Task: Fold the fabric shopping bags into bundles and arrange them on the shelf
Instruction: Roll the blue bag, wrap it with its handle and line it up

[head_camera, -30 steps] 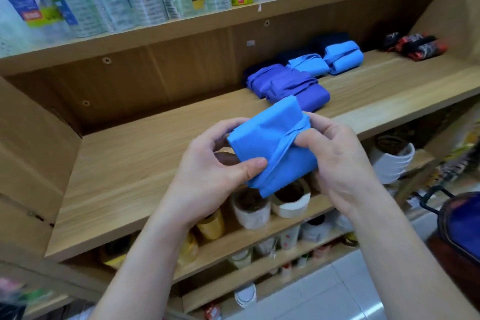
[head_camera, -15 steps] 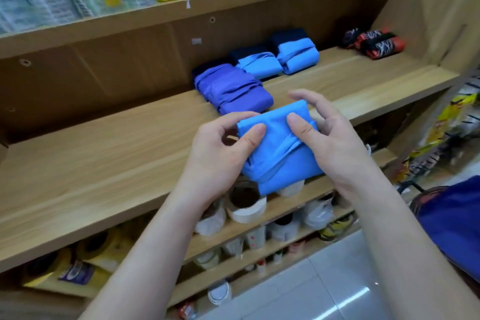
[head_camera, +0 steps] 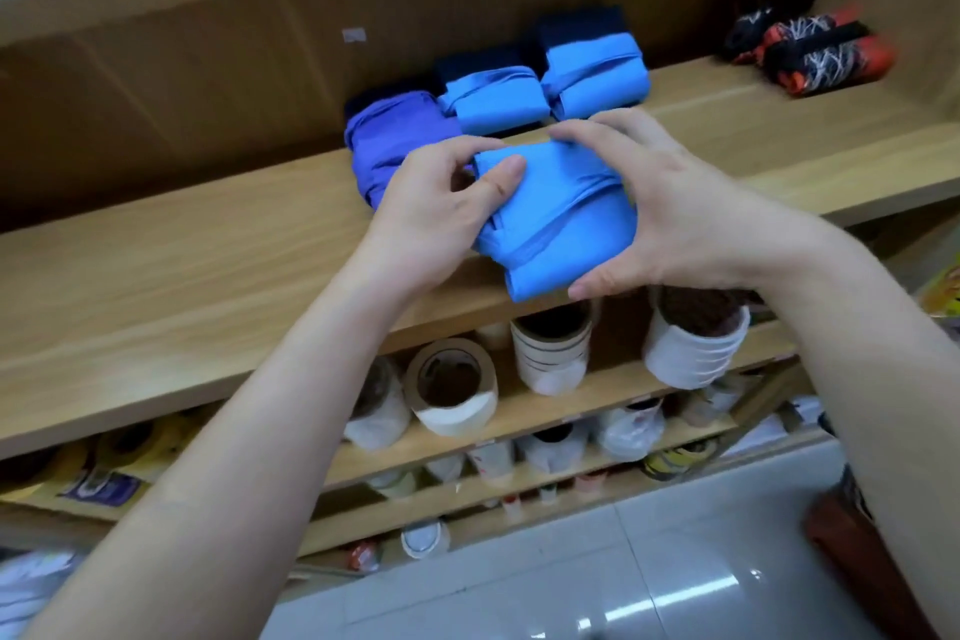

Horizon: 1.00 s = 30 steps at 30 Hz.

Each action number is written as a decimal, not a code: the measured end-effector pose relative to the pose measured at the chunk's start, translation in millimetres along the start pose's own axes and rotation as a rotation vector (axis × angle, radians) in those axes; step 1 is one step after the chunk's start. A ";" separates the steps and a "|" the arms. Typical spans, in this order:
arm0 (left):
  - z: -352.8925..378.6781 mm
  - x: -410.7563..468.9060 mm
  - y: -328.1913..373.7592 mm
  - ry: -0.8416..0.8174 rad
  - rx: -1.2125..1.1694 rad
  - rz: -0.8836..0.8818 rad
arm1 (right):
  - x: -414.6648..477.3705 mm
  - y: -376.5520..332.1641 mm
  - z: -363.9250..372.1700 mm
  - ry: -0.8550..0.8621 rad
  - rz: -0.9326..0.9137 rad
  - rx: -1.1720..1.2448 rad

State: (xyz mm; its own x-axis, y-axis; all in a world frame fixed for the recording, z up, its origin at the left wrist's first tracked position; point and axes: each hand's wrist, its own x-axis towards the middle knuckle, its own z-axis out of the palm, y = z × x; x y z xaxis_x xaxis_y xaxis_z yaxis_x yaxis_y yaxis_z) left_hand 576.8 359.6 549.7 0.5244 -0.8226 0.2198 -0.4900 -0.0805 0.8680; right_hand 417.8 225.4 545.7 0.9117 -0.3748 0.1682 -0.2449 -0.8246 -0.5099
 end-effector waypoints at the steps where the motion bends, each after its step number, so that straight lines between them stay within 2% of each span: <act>1: 0.0 1.9 1.7 0.021 0.027 0.003 | 3.1 5.0 -0.5 0.008 0.003 0.009; 3: -2.2 2.4 4.9 0.095 0.102 0.003 | 8.4 15.0 -2.9 0.032 0.009 0.025; 4: -5.3 2.4 4.8 0.158 0.220 0.039 | 10.6 19.4 -5.8 0.042 0.013 0.028; 6: -14.1 4.7 0.1 0.248 0.624 0.139 | 17.6 30.2 -12.3 0.053 0.042 0.029; 7: -18.5 6.0 -3.1 0.229 0.795 0.125 | 22.3 35.2 -15.3 0.048 0.062 0.030; 9: -23.2 7.6 -8.9 0.099 0.930 -0.064 | 34.5 43.7 -17.8 0.020 0.074 0.012; 11: -22.9 9.5 -17.4 0.049 0.880 -0.121 | 47.1 48.1 -16.3 -0.013 0.073 -0.010; 14: -25.6 13.9 -21.2 0.090 0.792 -0.035 | 62.4 50.1 -9.8 -0.039 0.061 0.002; 19: -34.6 14.4 -24.5 0.096 0.771 -0.037 | 70.3 53.7 1.3 -0.019 0.050 0.076; 27: -33.3 14.5 -27.8 0.135 0.730 0.000 | 64.0 40.7 17.7 0.200 0.079 0.045; 30: -28.7 14.6 -27.7 0.188 0.750 0.040 | 61.9 37.1 21.2 0.231 0.087 0.006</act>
State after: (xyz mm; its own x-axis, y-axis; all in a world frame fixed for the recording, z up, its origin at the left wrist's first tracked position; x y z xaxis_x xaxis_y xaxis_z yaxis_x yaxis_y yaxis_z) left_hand 618.0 366.0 541.6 0.5727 -0.7290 0.3749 -0.8167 -0.4676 0.3383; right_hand 472.1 180.6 519.3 0.7875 -0.5318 0.3116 -0.3164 -0.7826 -0.5361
